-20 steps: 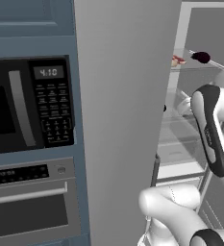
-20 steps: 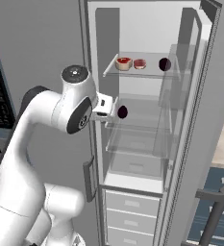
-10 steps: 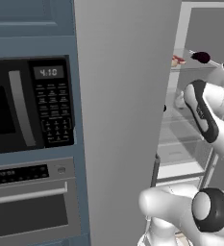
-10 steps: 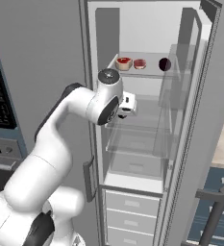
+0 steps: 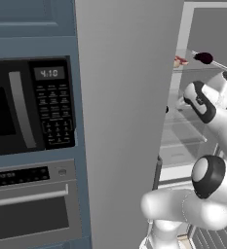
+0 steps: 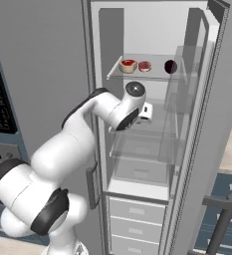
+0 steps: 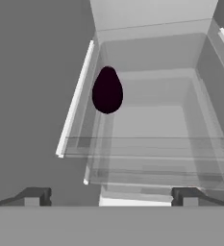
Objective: Place one eggplant and one steak in each tupperware on the nearby counter, to pack two identical lunches.
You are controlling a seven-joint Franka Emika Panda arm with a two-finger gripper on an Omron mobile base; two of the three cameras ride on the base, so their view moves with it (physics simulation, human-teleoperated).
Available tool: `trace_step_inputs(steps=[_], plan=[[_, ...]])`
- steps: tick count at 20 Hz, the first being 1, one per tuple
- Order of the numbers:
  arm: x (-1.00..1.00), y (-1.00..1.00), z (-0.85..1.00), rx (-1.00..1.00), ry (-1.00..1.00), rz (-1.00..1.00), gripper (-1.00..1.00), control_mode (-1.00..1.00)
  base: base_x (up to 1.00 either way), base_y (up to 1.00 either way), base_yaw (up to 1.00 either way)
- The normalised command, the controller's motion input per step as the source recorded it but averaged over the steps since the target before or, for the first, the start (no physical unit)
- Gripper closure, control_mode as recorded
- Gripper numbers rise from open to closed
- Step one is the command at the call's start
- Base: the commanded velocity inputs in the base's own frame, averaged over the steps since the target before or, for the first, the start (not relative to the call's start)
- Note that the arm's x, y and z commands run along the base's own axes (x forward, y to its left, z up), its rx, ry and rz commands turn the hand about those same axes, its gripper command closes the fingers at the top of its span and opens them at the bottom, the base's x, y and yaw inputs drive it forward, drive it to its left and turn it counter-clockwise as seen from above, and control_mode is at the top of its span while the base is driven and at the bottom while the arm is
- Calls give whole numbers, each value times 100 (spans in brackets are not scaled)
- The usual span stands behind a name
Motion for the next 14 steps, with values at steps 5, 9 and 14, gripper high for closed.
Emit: trace_step_inputs(steps=[5,9,14], plan=[[44,-35,-5,5,0,0,-100,-100,0,0,0],[32,2,-4,0,0,0,-100,-100,0,0,0],[72,0,-16,0,1,0,-100,-100,0,0,0]])
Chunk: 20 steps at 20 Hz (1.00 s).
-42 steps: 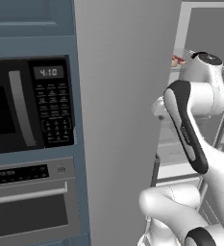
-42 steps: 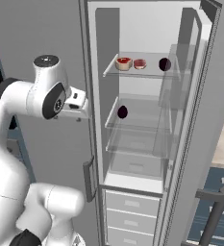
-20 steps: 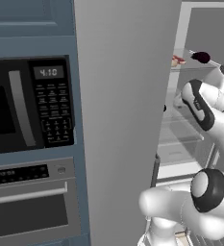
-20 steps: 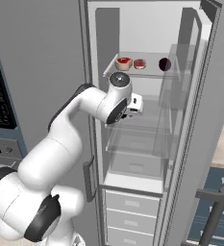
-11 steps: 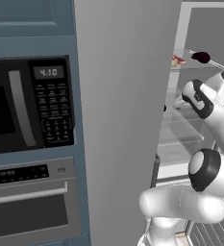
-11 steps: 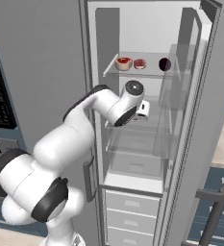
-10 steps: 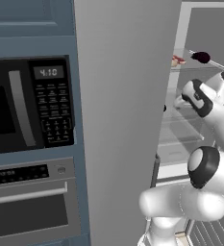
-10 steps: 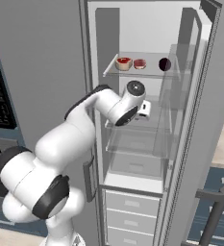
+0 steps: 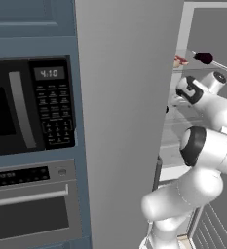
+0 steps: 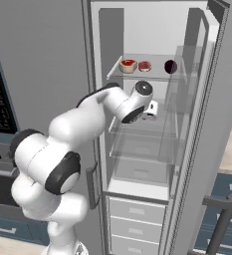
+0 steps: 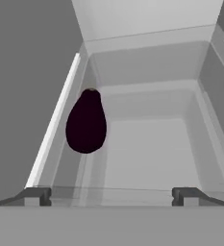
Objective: Place one eggplant and one steak in each tupperware on the nearby counter, to pack two identical lunches.
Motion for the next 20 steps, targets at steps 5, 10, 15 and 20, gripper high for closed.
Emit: trace_step_inputs(steps=[5,10,15,20], plan=[[52,0,-33,2,6,0,-100,-100,0,0,0],[67,0,-23,3,5,0,-100,-100,0,0,0],[66,0,-20,9,0,0,-100,-100,0,0,0],[18,-47,-20,21,0,0,-100,-100,0,0,0]])
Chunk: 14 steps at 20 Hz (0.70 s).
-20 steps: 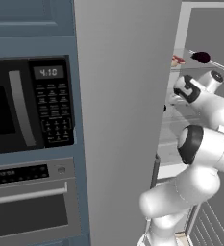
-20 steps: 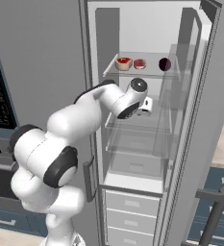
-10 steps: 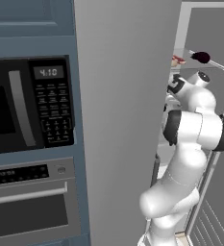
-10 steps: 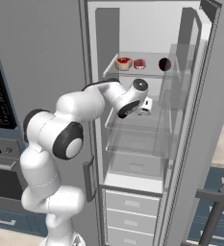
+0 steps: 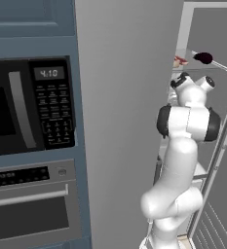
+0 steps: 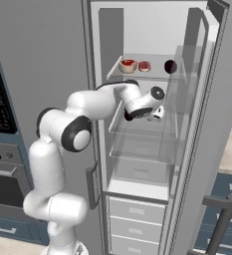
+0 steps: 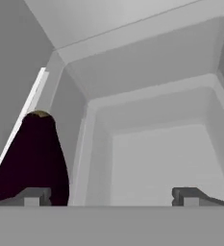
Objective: Place one eggplant and one steak in each tupperware on the nearby counter, to pack two identical lunches.
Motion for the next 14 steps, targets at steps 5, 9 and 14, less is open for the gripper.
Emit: trace_step_inputs(steps=[5,9,14], plan=[[37,-7,-11,8,1,-3,-100,-100,0,0,0],[74,14,-12,20,3,-5,-100,-100,0,0,0],[-50,14,52,7,-13,13,-100,-100,0,0,0]])
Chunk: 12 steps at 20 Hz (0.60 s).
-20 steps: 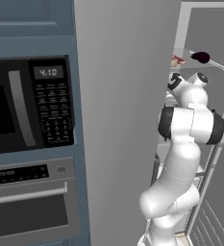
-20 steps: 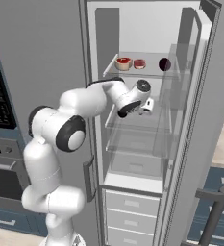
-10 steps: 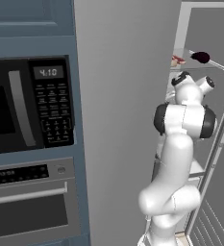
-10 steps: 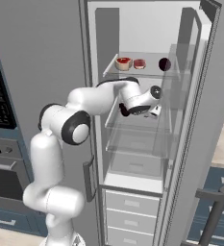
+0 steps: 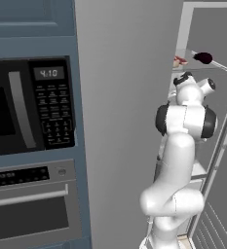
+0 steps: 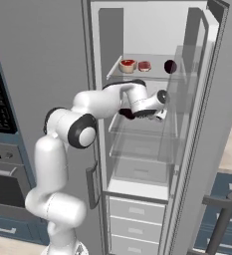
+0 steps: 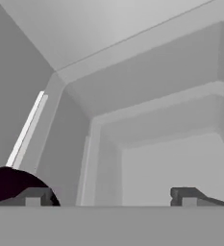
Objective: Place one eggplant and one steak in each tupperware on the nearby counter, to pack two identical lunches.
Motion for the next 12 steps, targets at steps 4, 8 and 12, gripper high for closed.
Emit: trace_step_inputs(steps=[4,8,12], plan=[[-96,0,82,0,-38,29,-100,-100,0,0,0],[-20,0,28,0,-10,7,-100,-100,0,0,0],[-62,9,80,-1,-10,16,-100,-100,0,0,0]])
